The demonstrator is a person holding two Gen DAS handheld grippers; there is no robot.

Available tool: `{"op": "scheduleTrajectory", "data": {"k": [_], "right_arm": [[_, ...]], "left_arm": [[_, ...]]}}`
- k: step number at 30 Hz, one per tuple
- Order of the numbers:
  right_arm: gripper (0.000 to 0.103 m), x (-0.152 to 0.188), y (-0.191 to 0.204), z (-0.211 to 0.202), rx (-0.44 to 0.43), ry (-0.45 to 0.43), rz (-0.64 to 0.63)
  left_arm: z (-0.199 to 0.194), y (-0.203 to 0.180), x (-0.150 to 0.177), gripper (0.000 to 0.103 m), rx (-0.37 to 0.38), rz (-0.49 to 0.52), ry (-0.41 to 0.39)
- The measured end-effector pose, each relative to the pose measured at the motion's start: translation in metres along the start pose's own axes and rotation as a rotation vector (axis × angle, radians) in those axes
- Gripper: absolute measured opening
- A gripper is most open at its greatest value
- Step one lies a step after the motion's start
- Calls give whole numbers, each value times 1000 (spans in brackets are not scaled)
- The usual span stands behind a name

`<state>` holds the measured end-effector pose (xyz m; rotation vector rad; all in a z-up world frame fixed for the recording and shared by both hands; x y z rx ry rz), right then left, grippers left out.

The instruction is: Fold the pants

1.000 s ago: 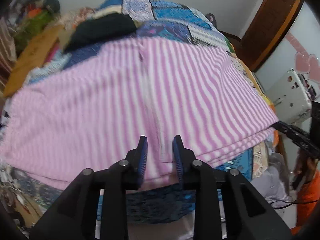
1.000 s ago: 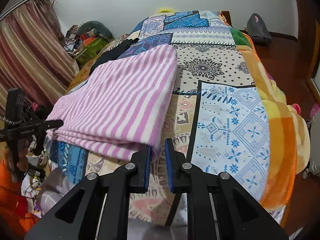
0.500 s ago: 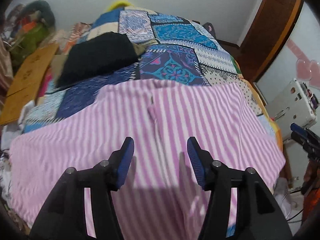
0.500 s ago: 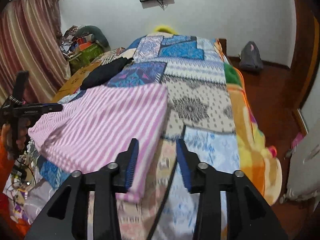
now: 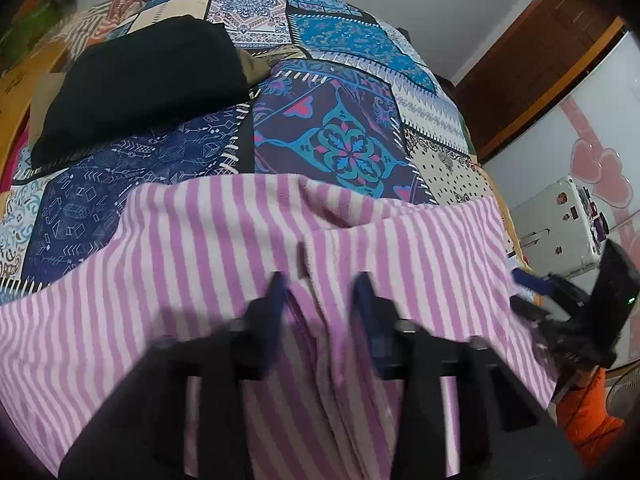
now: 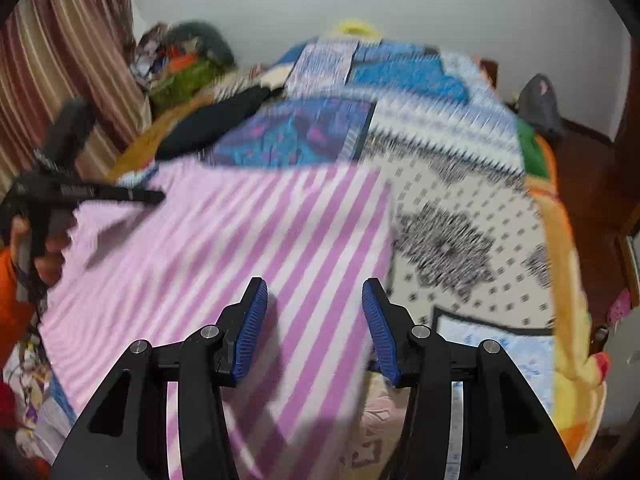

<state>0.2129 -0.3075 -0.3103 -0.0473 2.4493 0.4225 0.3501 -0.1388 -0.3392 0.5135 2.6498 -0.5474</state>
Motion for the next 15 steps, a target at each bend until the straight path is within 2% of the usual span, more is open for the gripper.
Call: {"op": "scheduleTrajectory", "data": {"k": [2,5,9,10,11,13,14,15], "right_arm": [[46,6,2,4,1,9,-17],[46,7,0,1,-13,11,-11],[46,7,1,0,-4,18,-32],[46,8,3,-1,0,19,-38],[46,6,3,1,4,20,-40],[46,5,3,4,9,25,-40],[46,5,3,5,9,26,-37],[46,4,3,5,10,29,-33]], "left_arm": [[-2,0,-1,16,0,-2,-8],[-11,-4,-1,14,-5,14,-42],[-31,-5,-5,13,-77,44,-108],[-34,-3,-7,3,-126,57,-120],[-35,1,-9,0,-184,75,-124],[-35,12,-11,0,-295,91,-118],[-32,20,-10,0,-306,75,-98],[-29,27,-7,0,-282,49,-71]]}}
Point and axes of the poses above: each gripper's, at about its wrist camera, not at the fingertips, and z roughly the way its jaws point, y to its left, x to its underside, the point moved 7 cm from there along z, roughly the way its jaws point, and after that the axes turned 6 degrees about z, right-handed, at the moved point
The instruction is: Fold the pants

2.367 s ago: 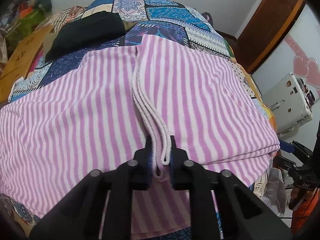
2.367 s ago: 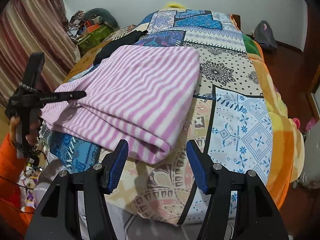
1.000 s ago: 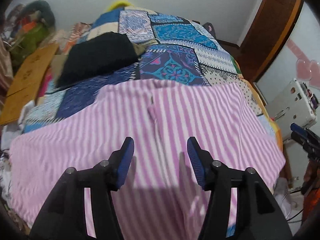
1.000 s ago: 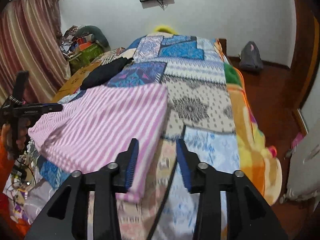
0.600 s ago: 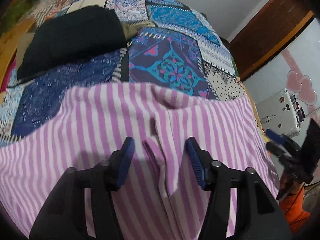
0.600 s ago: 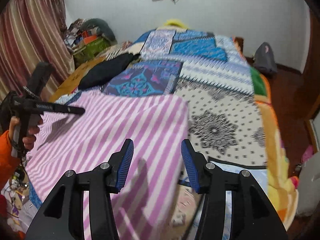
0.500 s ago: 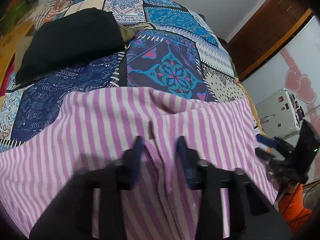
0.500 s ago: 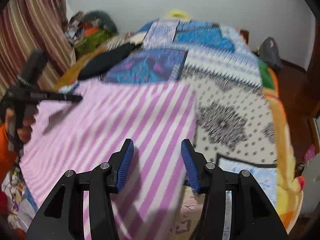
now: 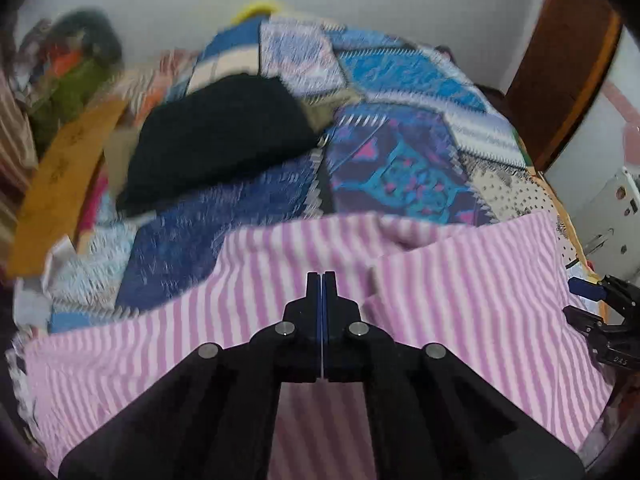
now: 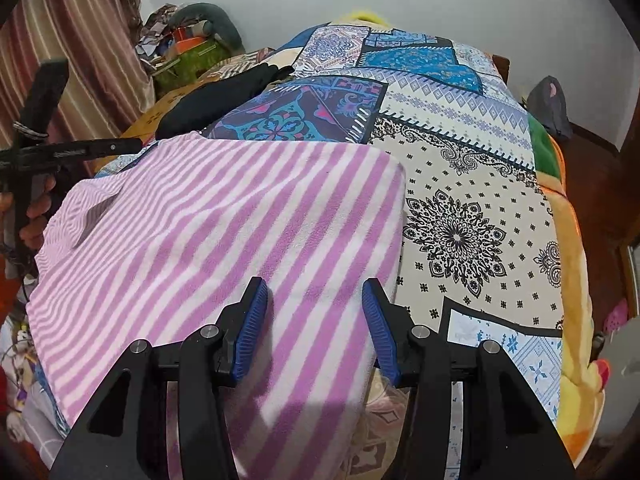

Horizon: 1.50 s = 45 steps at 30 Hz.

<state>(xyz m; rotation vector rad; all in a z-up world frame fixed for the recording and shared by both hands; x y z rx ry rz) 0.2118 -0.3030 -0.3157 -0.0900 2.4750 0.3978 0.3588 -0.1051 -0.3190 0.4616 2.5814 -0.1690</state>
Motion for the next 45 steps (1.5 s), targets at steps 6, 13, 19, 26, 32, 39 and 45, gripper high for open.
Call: {"op": "scheduleTrajectory", "data": {"k": [6,13,19,26,32,39,45], "right_arm": [[46,-12,7,-10,1,2,-30],[46,-71,48,-8,-63,-36,-129],[46,-112,95,37,-151,7,-205],[46,-107,122,110,-111,153,-308],[50,-111,104,125,-21,122,-299],[50,-117,100,92,80,19,-317],[50,-125,111,48,41,-51,-290]], "left_arm": [[-23,8,12,4,-2,-13,-17],[-39,-15,14,65,-13,22,-87],[-2,-12,16,65,-34,2,-14],[13,2,20,67,13,-53,-14],[24,11,28,67,-28,-43,1],[4,24,33,66,-58,-76,-7],[-54,51,46,67,-121,-107,-86]]}}
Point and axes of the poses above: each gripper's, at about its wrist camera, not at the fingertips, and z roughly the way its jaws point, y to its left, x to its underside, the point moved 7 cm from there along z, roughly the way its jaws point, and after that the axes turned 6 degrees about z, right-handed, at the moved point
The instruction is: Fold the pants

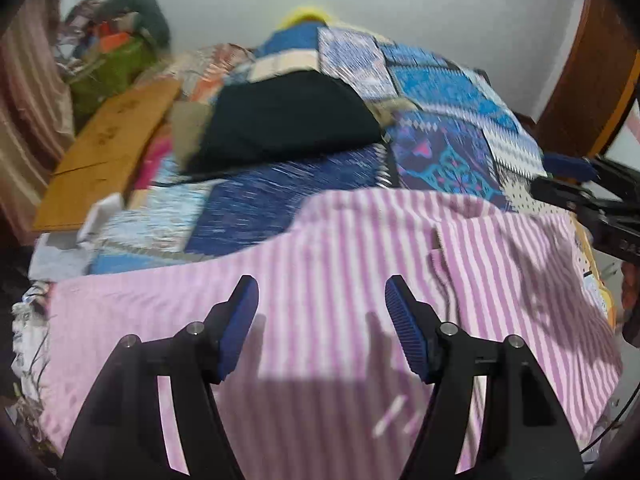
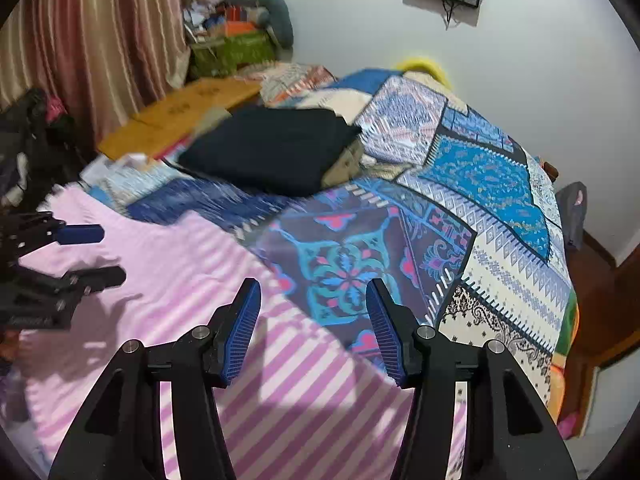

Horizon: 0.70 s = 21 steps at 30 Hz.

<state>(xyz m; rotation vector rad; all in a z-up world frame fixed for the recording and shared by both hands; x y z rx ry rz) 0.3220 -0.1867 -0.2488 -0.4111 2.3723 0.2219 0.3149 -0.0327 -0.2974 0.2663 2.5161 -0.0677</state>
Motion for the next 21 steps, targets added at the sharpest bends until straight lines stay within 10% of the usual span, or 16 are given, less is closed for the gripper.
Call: {"op": "scheduleTrajectory", "data": {"k": [10,21], "right_arm": [[52,19,50,-71,-90,-57,3],[52,72,96,-79,-129,-34,45]], "left_arm": [[-103,94,47,85,-162,-113,-113],[-114,172,143,90,-161,-315,-19]]}}
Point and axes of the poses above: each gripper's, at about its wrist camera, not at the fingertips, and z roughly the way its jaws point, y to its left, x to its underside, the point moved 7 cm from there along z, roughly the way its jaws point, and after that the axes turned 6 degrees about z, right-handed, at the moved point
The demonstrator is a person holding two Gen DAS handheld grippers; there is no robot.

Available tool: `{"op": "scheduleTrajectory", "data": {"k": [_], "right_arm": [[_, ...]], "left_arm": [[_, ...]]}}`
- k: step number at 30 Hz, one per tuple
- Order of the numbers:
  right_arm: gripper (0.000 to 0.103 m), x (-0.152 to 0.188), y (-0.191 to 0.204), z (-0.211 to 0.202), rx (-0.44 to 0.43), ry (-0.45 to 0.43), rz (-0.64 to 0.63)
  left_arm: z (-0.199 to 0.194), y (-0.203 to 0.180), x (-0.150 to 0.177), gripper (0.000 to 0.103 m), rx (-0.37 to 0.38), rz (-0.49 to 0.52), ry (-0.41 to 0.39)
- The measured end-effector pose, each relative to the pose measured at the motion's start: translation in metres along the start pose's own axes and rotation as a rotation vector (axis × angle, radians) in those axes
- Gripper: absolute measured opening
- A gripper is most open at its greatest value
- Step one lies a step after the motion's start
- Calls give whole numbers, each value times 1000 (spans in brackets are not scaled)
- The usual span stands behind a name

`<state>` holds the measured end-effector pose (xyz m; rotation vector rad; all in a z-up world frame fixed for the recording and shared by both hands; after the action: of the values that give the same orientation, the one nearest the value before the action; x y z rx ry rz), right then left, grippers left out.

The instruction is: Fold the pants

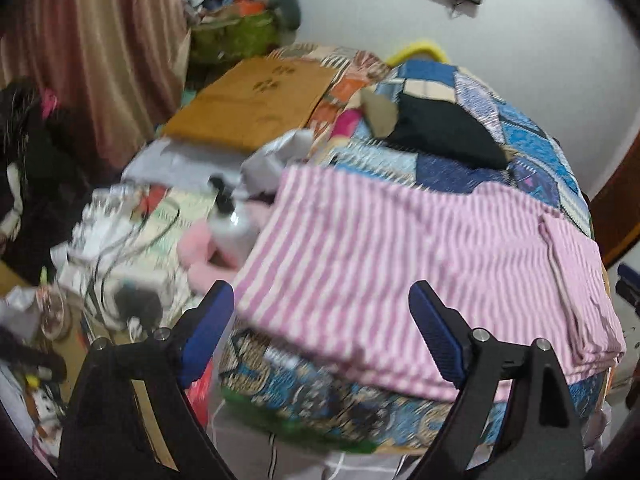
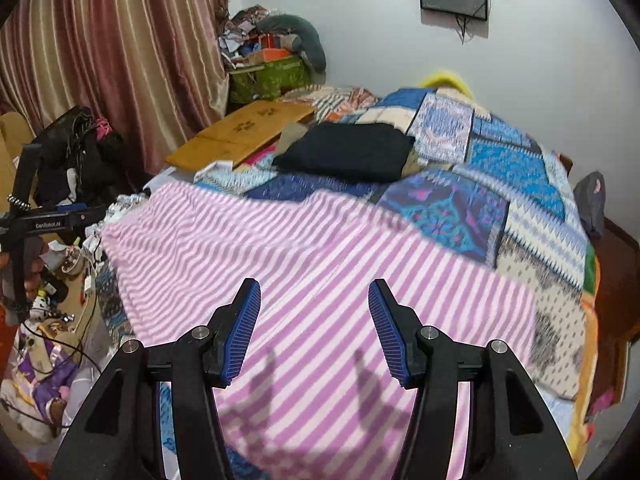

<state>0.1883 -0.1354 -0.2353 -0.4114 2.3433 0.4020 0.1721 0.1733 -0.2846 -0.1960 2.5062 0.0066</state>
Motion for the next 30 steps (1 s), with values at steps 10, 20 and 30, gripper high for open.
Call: {"op": "scheduleTrajectory", "data": {"k": [10,20,30], "right_arm": [[53,56,0,40,35,105,51],[55,61,1,40,11,101,75],[55,61,2,39,3,94,77]], "left_arm": [[52,0,55,90,150,-130,157],[73,5,35,90,151,-162,127],[83,10,16,38,12,-141,108]]}}
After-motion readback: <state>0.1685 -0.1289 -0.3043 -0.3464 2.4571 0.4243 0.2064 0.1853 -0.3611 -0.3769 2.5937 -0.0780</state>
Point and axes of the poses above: each gripper's, at about its wrist camera, not at the fingertips, and z roughly the way its jaws point, y to its left, x to its underside, the point moved 7 cm from there along z, roughly the way its jaws point, and after that the axes turned 6 degrees about z, right-handed, at the moved point
